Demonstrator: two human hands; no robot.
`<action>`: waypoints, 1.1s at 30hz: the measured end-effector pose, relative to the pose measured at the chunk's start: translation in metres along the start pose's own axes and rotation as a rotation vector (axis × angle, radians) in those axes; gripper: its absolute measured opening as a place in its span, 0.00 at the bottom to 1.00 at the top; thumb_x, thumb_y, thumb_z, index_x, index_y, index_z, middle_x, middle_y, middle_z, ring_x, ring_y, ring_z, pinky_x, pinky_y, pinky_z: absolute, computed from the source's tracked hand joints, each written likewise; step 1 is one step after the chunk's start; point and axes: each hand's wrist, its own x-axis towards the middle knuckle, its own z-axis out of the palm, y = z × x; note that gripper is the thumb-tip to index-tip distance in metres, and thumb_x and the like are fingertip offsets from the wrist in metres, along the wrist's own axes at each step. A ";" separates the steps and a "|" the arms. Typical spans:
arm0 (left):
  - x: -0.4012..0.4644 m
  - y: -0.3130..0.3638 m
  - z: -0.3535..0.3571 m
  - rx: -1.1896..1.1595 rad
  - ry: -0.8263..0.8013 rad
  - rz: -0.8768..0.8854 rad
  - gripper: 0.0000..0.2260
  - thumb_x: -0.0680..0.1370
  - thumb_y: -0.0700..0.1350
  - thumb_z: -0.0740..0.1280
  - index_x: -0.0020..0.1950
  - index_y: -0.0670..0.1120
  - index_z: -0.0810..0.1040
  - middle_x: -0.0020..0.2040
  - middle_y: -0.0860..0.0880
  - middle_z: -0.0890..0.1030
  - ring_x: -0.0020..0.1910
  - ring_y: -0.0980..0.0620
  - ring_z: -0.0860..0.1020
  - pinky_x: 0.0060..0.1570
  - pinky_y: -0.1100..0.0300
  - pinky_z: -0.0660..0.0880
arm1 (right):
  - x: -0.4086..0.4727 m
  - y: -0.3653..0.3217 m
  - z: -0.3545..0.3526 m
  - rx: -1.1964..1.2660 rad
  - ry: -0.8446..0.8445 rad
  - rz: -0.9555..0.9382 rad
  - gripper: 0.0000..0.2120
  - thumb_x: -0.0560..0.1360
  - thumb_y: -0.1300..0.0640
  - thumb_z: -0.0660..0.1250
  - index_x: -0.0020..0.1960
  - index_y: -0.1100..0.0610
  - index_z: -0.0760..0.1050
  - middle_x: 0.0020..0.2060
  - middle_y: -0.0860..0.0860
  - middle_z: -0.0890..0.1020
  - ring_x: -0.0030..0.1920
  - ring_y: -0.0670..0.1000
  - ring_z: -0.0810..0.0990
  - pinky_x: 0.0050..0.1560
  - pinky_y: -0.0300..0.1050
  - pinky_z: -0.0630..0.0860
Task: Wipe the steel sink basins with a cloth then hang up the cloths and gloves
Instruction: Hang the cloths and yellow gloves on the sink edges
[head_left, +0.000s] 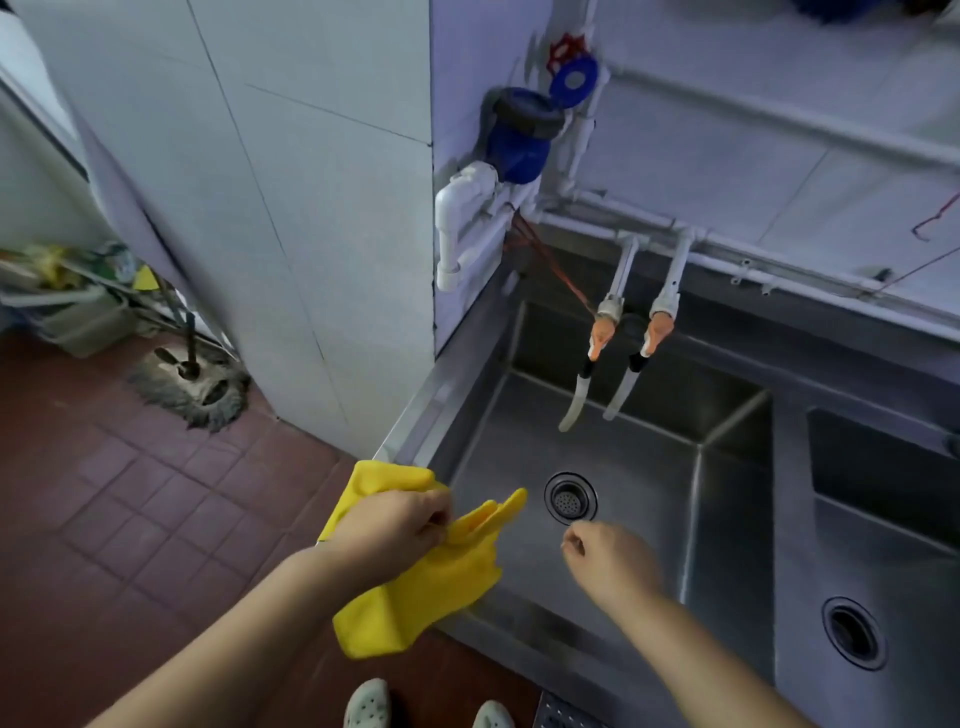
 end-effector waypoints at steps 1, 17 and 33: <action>0.000 -0.013 -0.009 0.028 0.001 -0.006 0.02 0.76 0.47 0.63 0.48 0.53 0.73 0.38 0.57 0.73 0.36 0.60 0.70 0.30 0.69 0.63 | 0.003 -0.007 -0.001 -0.009 0.001 0.002 0.11 0.78 0.49 0.58 0.52 0.49 0.77 0.49 0.48 0.82 0.50 0.53 0.80 0.43 0.43 0.73; 0.042 -0.176 -0.014 -0.052 -0.030 -0.117 0.13 0.74 0.51 0.68 0.57 0.52 0.74 0.56 0.52 0.76 0.52 0.50 0.76 0.42 0.59 0.69 | 0.029 -0.129 0.023 -0.024 0.012 0.243 0.11 0.79 0.49 0.57 0.53 0.49 0.77 0.50 0.50 0.82 0.52 0.54 0.79 0.45 0.43 0.72; 0.062 -0.142 -0.027 0.107 -0.191 0.210 0.06 0.75 0.53 0.63 0.48 0.53 0.73 0.41 0.50 0.73 0.46 0.47 0.76 0.38 0.59 0.66 | 0.008 -0.136 0.029 0.037 0.157 0.355 0.12 0.78 0.51 0.57 0.51 0.50 0.78 0.48 0.48 0.82 0.48 0.53 0.79 0.41 0.43 0.69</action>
